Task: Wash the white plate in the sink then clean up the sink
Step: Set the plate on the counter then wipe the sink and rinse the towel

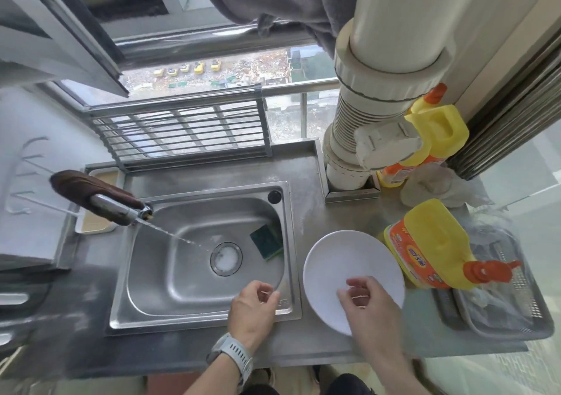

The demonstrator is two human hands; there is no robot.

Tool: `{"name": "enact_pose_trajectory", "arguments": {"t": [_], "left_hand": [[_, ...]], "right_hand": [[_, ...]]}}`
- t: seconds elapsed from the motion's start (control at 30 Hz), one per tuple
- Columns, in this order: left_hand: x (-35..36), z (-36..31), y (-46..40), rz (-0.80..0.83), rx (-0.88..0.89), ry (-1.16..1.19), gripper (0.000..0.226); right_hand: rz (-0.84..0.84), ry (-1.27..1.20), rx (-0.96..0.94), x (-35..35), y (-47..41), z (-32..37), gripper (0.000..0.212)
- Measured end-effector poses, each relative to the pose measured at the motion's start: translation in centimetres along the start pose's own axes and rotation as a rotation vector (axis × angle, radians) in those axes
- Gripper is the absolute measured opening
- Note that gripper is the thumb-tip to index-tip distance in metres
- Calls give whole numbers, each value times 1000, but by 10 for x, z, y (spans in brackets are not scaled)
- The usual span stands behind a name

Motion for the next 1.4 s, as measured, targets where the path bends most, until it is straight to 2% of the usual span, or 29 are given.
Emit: {"name": "enact_pose_trajectory", "arguments": {"t": [0.1, 0.2, 0.3, 0.4, 0.5, 0.67, 0.8, 0.87, 0.93, 1.03, 1.13, 1.27, 1.4], "left_hand": [[-27, 21, -6, 19, -66, -62, 12], [-56, 41, -16, -3, -148, -115, 14], [-79, 55, -22, -14, -195, -139, 10], [-98, 55, -22, -40, -170, -130, 8], [-107, 18, -16, -30, -9, -94, 13], [-77, -122, 22, 49, 413, -32, 21], [-31, -221, 67, 129, 732, -71, 29], [-5, -255, 85, 143, 865, -129, 32], [20, -277, 92, 160, 920, -180, 35], [55, -289, 88, 181, 903, -239, 41], [77, -283, 79, 161, 937, -331, 45], [72, -278, 74, 96, 1007, -319, 41], [25, -268, 76, -1, 1096, -221, 31]], "right_hand": [[227, 52, -135, 53, 5, 27, 12], [357, 135, -224, 103, 10, 46, 15], [433, 245, -254, 133, 12, 57, 17], [462, 323, -262, 142, 10, 72, 24], [343, 309, -295, 113, 3, 94, 36], [-109, 353, -448, -26, -2, 112, 36], [-461, 426, -482, -135, 7, 105, 32], [-575, 484, -471, -166, 2, 102, 29], [-505, 613, -389, -179, -20, 97, 31], [-225, 856, -174, -179, -63, 81, 33], [-80, 841, -164, -174, -82, 69, 24], [-89, 854, -222, -172, -79, 74, 14], [-160, 890, -359, -172, -54, 112, 14]]}}
Point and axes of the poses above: each hand's wrist, its own y-axis away from the middle knuckle, its own x-axis out of the palm, z = x × y, the point moved 2 cm from there along -y, towards the middle knuckle, and after that the axes turned 7 degrees about -x, right-handed, at the moved point
